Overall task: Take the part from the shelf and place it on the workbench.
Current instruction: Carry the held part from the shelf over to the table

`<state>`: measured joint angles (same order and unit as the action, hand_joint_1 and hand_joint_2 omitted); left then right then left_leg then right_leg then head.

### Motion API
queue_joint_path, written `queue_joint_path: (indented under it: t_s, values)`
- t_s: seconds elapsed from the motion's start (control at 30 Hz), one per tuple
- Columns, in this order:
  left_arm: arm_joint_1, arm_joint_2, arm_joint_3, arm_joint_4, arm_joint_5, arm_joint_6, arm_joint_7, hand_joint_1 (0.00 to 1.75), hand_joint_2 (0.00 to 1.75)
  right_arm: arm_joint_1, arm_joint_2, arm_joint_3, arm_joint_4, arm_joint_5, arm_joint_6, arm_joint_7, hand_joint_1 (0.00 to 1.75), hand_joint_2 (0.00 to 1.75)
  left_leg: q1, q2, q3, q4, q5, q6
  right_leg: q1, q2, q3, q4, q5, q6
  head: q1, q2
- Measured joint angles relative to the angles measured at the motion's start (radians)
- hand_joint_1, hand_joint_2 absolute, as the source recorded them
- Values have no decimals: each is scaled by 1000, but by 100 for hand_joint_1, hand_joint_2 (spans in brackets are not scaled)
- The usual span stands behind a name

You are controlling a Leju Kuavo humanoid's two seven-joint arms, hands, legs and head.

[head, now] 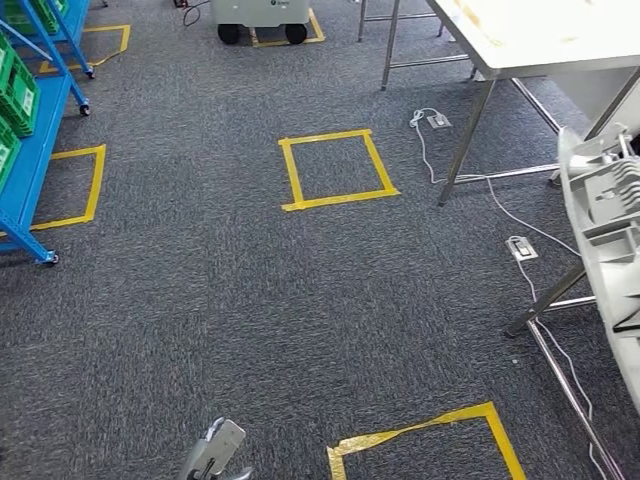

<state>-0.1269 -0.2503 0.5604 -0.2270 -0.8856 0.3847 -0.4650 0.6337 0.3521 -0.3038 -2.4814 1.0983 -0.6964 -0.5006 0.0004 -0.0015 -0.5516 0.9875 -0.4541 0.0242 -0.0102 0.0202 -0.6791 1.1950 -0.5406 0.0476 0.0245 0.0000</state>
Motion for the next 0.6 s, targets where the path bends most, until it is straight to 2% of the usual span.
queue_joint_path:
  t_s: [0.03,0.07,0.1,0.13,0.17,0.23,0.27,0.33,0.4,0.47,0.53,0.57,0.6]
  values:
    - [4,4,1,0,6,-10,-5,0,175,0,0,4,0,19,0,5,169,175,-1,7,0,0,-1,1,0,-6,-29,63,-25,2,0,0]
    - [7,10,3,0,12,-21,-10,0,175,0,0,12,0,45,0,12,169,175,-2,15,0,1,-1,2,0,-9,-45,100,-34,2,0,0]
    - [10,17,5,0,18,-33,-15,0,175,0,0,25,-1,80,0,22,169,175,-2,22,1,1,-2,1,0,-12,-42,97,-23,2,0,0]
    - [12,25,8,0,23,-45,-20,0,175,-1,0,42,-1,119,0,36,169,175,-2,28,3,1,-3,0,-1,-17,-18,55,4,2,0,0]
    - [14,32,10,0,25,-54,-23,0,175,-1,0,62,-1,157,0,51,169,175,-2,33,5,1,-5,-3,-1,-27,21,-15,36,1,0,0]
    - [16,46,13,0,25,-65,-28,0,175,-3,0,99,-1,207,0,82,169,175,-6,41,8,5,-10,-12,2,-49,88,-135,74,-3,-1,0]
    - [17,50,14,0,22,-67,-29,0,175,-4,0,110,0,217,0,93,169,175,-8,45,9,6,-11,-16,4,-55,103,-163,78,-7,-2,0]
    - [17,56,15,-1,15,-69,-30,0,175,-4,0,120,0,221,0,113,169,175,-9,53,9,7,-10,-26,6,-45,104,-167,78,-20,-4,0]
    - [16,57,16,-1,9,-78,-29,0,175,-4,0,118,0,218,0,133,169,175,-6,45,5,17,-21,-37,5,-34,101,-169,82,-32,-4,0]
    - [15,57,16,-2,6,-98,-26,0,175,-4,0,109,0,217,0,159,169,175,-3,23,-29,93,-70,-47,2,-23,100,-172,85,-43,-6,0]
    - [18,57,16,-2,5,-121,-20,0,175,-4,0,90,0,219,0,189,169,175,-3,12,-93,227,-131,-49,1,-10,97,-171,86,-49,-7,0]
    - [21,57,16,-2,5,-131,-17,0,175,-4,0,78,0,221,0,203,169,175,-3,10,-118,275,-145,-49,2,-2,95,-171,87,-50,-7,0]
    - [22,57,17,-2,5,-139,-15,0,175,-4,0,65,1,222,0,217,169,175,-3,9,-127,290,-138,-47,2,7,95,-171,87,-50,-7,0]
